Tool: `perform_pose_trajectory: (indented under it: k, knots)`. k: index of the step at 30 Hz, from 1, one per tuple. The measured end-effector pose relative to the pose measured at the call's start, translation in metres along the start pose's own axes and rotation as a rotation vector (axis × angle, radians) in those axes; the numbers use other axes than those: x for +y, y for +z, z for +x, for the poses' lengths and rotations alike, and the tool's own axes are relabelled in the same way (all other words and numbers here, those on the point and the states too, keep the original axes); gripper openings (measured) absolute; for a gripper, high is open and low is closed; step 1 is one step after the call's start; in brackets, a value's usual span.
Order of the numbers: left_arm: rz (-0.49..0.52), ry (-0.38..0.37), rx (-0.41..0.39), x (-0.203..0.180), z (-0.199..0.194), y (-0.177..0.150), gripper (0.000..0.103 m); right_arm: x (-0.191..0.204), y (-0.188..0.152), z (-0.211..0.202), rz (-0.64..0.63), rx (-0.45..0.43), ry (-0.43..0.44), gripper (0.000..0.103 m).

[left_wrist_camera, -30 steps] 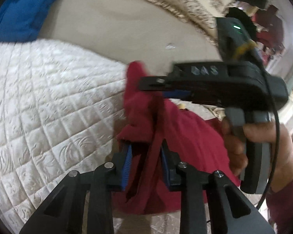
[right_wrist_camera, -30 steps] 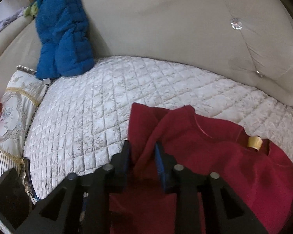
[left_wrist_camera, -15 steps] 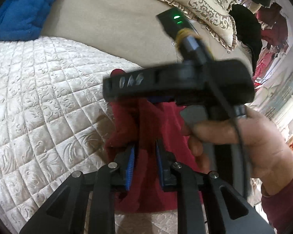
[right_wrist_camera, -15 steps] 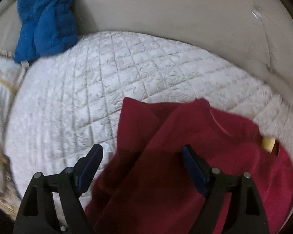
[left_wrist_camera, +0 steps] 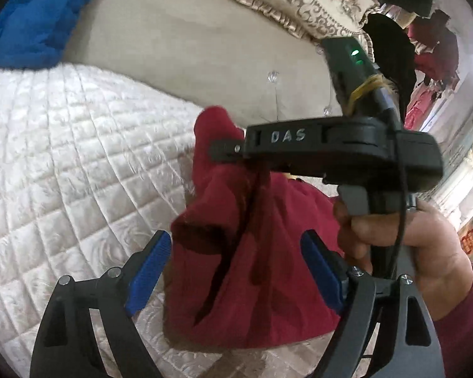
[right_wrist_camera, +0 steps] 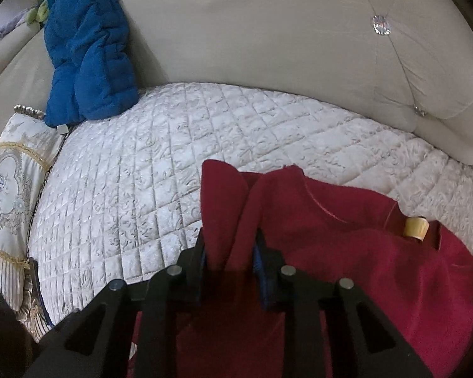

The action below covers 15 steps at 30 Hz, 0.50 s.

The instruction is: Fold small clothes

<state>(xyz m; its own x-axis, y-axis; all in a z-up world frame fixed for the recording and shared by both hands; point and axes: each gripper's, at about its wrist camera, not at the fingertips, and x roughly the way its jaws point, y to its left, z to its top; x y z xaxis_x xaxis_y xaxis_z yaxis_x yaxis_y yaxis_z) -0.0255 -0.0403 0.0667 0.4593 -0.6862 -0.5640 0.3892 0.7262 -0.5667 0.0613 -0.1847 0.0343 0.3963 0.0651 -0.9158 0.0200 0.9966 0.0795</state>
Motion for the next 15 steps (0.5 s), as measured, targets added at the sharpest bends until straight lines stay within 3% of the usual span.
perform_pose_trajectory:
  k: [7, 12, 15]
  knots:
    - [-0.020, 0.030, 0.002, 0.010, -0.003, 0.001, 0.058, -0.005, 0.003, 0.003, 0.002, 0.001, 0.008, 0.026]
    - [0.016, -0.093, -0.011, 0.008, -0.015, 0.008, 0.060, -0.008, 0.002, -0.001, 0.010, 0.005, 0.026, 0.026]
    - [0.003, -0.089, 0.047, 0.012, -0.007, 0.010, 0.063, -0.012, 0.002, -0.010, 0.007, 0.006, 0.043, 0.025]
